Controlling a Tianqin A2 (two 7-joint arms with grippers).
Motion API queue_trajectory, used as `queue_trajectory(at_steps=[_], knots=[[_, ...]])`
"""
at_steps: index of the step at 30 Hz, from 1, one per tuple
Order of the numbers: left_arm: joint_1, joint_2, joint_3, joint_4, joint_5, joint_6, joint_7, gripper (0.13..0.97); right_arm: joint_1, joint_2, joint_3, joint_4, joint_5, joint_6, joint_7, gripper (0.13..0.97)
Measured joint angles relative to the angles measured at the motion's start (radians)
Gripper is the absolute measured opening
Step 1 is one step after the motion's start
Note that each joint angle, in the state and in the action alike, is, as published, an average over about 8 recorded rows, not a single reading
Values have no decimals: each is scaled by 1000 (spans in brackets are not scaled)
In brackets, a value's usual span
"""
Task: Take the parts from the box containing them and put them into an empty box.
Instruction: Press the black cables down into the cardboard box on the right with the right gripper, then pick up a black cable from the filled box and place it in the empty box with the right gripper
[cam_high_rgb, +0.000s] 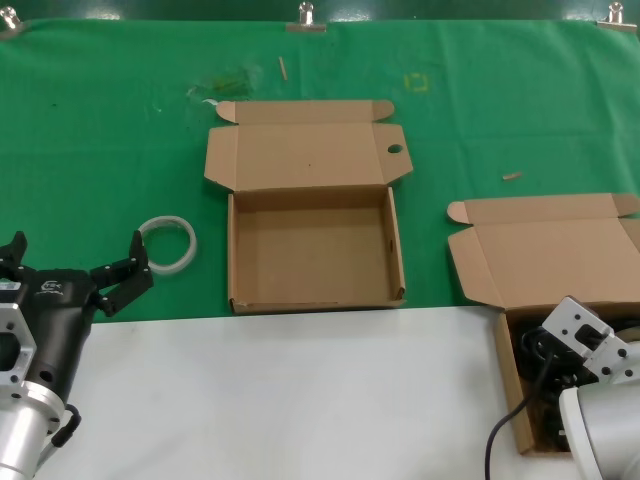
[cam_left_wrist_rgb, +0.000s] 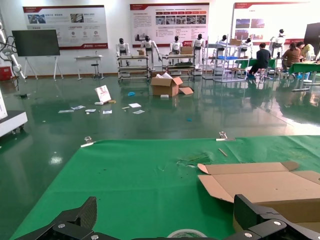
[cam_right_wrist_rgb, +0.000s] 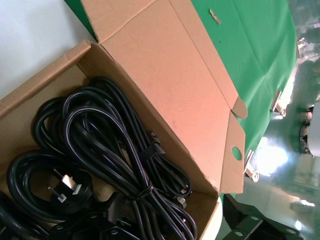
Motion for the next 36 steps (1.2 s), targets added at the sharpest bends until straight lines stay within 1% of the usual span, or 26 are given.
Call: queue_trajectory(at_steps=[8,9,17,18,26,30,36], knots=[[0,0,0,0,0,0,0,965,3,-1,-1,-7,0,-1,-1,630],[0,0,0,0,0,0,0,965,2,-1,-1,-7,0,-1,-2,630],[0,0,0,0,0,0,0,965,-7,-2,1,-5,-1,0,0,415],[0,0,0,0,0,0,0,965,-7,-2,2,-4,-1,0,0,415],[0,0,0,0,0,0,0,965,-9,-3,2,8,-5,4,3,268],[0,0,0,0,0,0,0,965,-4,-3,-3,34,-13,15,1,268],[0,0,0,0,0,0,0,965,16,-3,-33,98,-30,41,-6,236]])
